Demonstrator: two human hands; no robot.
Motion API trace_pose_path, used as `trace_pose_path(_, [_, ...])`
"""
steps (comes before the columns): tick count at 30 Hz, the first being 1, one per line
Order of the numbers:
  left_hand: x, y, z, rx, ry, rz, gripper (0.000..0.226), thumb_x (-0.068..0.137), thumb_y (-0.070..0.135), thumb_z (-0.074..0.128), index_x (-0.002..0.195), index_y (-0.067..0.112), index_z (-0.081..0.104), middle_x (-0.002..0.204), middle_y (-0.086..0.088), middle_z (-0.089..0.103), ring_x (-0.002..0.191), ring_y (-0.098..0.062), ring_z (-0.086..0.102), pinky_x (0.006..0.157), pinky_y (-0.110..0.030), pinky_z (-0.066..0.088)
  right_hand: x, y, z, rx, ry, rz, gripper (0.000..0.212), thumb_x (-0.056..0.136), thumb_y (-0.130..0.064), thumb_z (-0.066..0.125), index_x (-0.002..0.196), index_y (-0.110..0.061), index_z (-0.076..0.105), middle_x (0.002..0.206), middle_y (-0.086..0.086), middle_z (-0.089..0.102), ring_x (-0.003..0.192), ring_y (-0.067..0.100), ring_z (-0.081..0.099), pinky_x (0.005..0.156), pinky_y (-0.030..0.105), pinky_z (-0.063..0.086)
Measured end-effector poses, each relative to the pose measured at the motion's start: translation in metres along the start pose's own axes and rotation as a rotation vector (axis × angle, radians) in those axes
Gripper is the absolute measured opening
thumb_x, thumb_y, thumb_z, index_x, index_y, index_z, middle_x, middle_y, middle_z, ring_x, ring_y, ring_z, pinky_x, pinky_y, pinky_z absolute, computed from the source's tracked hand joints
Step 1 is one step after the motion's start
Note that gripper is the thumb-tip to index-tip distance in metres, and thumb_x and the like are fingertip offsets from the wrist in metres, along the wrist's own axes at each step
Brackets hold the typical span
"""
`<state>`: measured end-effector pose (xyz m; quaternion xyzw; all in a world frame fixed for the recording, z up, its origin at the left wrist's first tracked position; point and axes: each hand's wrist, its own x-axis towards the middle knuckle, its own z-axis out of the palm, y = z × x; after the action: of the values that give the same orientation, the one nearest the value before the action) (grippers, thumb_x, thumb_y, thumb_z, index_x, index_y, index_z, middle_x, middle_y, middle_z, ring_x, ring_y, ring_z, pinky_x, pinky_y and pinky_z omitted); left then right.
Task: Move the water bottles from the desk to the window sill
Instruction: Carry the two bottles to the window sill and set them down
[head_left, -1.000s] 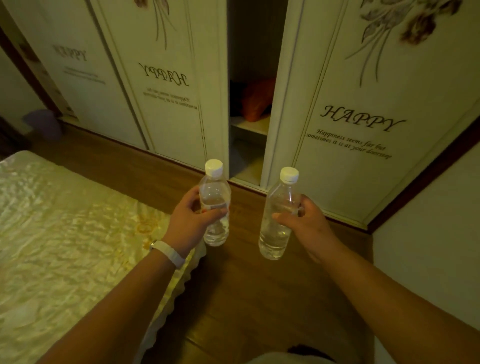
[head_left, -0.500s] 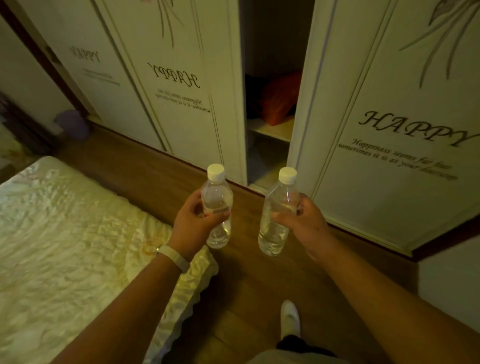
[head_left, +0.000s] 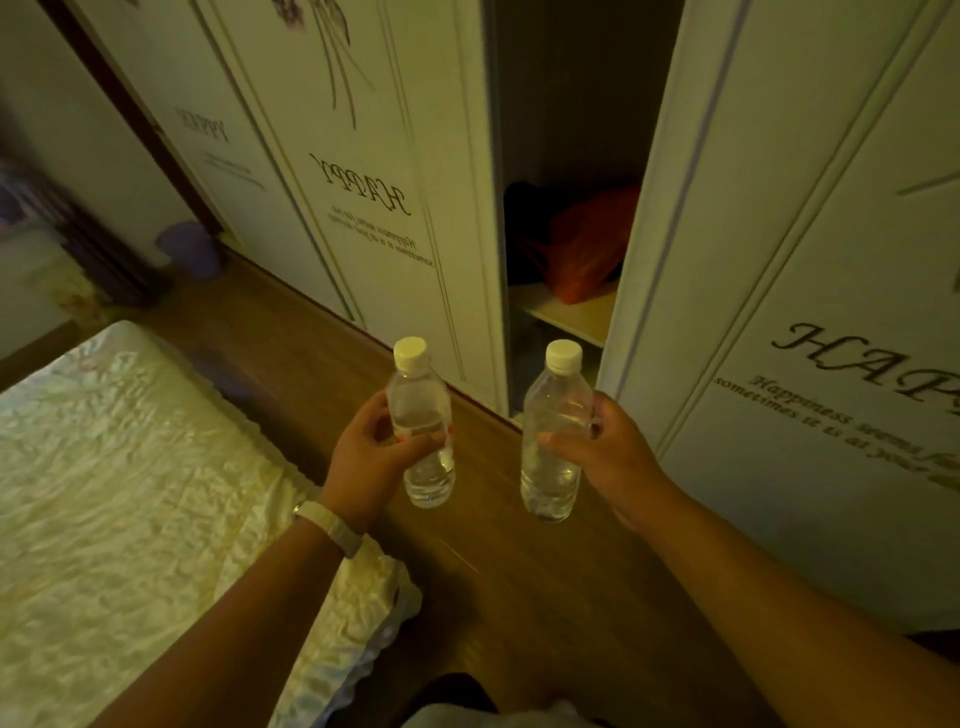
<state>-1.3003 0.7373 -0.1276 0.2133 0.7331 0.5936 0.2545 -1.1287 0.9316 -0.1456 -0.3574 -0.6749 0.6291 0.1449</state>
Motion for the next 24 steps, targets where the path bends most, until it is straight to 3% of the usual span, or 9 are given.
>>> trace_pose_path(4, [0.040, -0.001, -0.004, -0.021, 0.059, -0.021, 0.066, 0.075, 0.005, 0.080, 0.134, 0.018, 0.053, 0.118, -0.002, 0.069, 0.104, -0.012, 0.069, 0.087, -0.035, 0.055, 0.049, -0.011, 0.009, 0.010, -0.036, 0.005, 0.060, 0.079, -0.029, 0.080, 0.132, -0.030, 0.051, 0.122, -0.004, 0.062, 0.112, 0.018, 0.059, 0.095, 0.046, 0.053])
trace_pose_path(9, [0.105, -0.011, -0.026, -0.052, 0.056, -0.070, 0.063, 0.079, 0.005, 0.076, 0.135, 0.018, 0.052, 0.122, -0.004, 0.067, 0.109, -0.020, 0.066, 0.094, -0.044, 0.052, 0.115, -0.021, 0.040, 0.016, -0.077, 0.013, 0.052, 0.079, -0.028, 0.079, 0.123, -0.035, 0.053, 0.115, -0.010, 0.063, 0.106, 0.010, 0.060, 0.079, 0.028, 0.051])
trace_pose_path(12, [0.156, -0.016, -0.039, -0.075, 0.045, -0.073, 0.061, 0.079, 0.003, 0.075, 0.134, 0.019, 0.052, 0.121, -0.004, 0.066, 0.109, -0.020, 0.066, 0.091, -0.042, 0.052, 0.159, -0.029, 0.061, -0.012, -0.079, 0.020, 0.046, 0.078, -0.028, 0.080, 0.113, -0.041, 0.054, 0.110, -0.013, 0.065, 0.101, 0.007, 0.061, 0.074, 0.024, 0.050])
trace_pose_path(18, [0.262, -0.008, -0.094, -0.142, 0.049, -0.058, 0.061, 0.079, -0.002, 0.075, 0.133, 0.015, 0.054, 0.119, -0.006, 0.068, 0.106, -0.018, 0.068, 0.081, -0.028, 0.057, 0.252, -0.075, 0.121, -0.027, -0.096, 0.018, 0.045, 0.073, -0.024, 0.083, 0.107, -0.040, 0.060, 0.105, -0.010, 0.070, 0.098, 0.012, 0.067, 0.078, 0.032, 0.054])
trace_pose_path(24, [0.333, 0.002, -0.167, -0.157, 0.155, -0.015, 0.060, 0.076, 0.000, 0.078, 0.130, 0.018, 0.056, 0.118, -0.006, 0.069, 0.106, -0.020, 0.068, 0.090, -0.040, 0.054, 0.334, -0.130, 0.195, -0.071, -0.174, -0.075, 0.044, 0.075, -0.023, 0.082, 0.112, -0.031, 0.060, 0.106, -0.006, 0.070, 0.097, 0.011, 0.067, 0.083, 0.033, 0.056])
